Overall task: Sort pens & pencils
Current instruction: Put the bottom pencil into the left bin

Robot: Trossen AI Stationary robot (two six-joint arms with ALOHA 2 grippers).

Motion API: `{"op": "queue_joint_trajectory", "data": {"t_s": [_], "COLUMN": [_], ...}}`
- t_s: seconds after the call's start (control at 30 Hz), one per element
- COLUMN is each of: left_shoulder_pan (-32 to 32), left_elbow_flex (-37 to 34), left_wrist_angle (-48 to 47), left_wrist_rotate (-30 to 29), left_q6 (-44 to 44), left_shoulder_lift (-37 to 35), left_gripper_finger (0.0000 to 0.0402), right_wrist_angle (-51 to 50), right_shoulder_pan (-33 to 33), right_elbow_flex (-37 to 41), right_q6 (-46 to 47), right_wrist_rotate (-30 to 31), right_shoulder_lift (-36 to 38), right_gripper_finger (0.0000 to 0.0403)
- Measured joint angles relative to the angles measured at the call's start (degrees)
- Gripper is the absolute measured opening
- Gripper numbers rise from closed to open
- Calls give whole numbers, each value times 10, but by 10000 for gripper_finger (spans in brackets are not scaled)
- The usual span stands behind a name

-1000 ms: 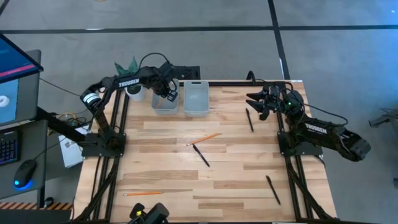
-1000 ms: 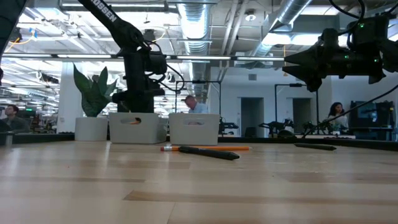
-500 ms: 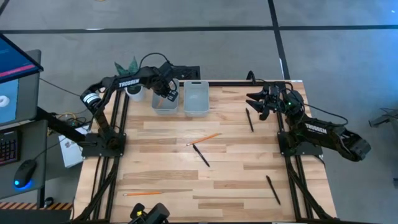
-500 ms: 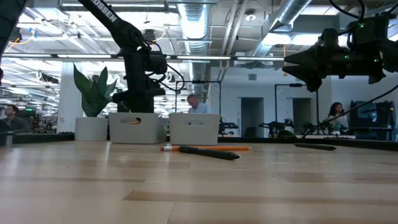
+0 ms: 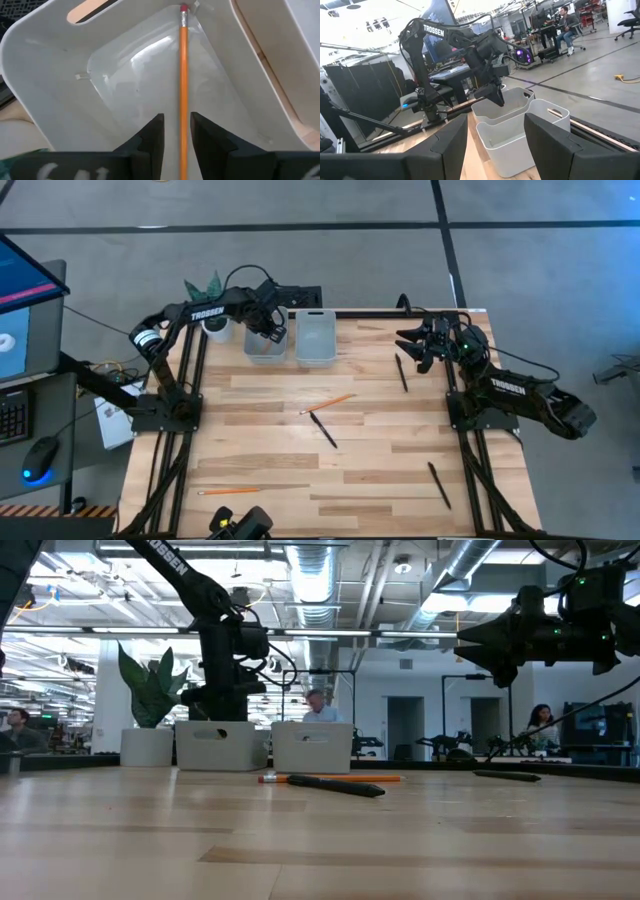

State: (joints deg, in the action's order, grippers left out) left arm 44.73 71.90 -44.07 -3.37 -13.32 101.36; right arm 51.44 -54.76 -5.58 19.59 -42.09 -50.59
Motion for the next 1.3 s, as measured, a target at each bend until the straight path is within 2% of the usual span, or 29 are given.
{"op": "queue_joint_trajectory", "data": {"t_s": [0.43, 0.67, 0.93, 1.3], "left_shoulder_pan": [0, 0, 0, -15], "left_elbow_flex": [0, 0, 0, 0], "left_wrist_angle": [0, 0, 11, 21], "left_wrist_rotate": [0, -4, -6, -31], "left_q6": [-7, -9, -14, -50], "left_shoulder_lift": [-1, -27, -99, -248], "left_gripper_finger": [94, 94, 94, 94], "right_wrist_angle": [0, 0, 0, 0], "right_shoulder_pan": [0, 0, 0, 0], "right_elbow_flex": [0, 0, 0, 0], "right_q6": [0, 0, 0, 0], "right_wrist_rotate": [0, 0, 0, 0], "right_shoulder_lift": [0, 0, 0, 0], "right_gripper_finger": [217, 217, 217, 217]}}
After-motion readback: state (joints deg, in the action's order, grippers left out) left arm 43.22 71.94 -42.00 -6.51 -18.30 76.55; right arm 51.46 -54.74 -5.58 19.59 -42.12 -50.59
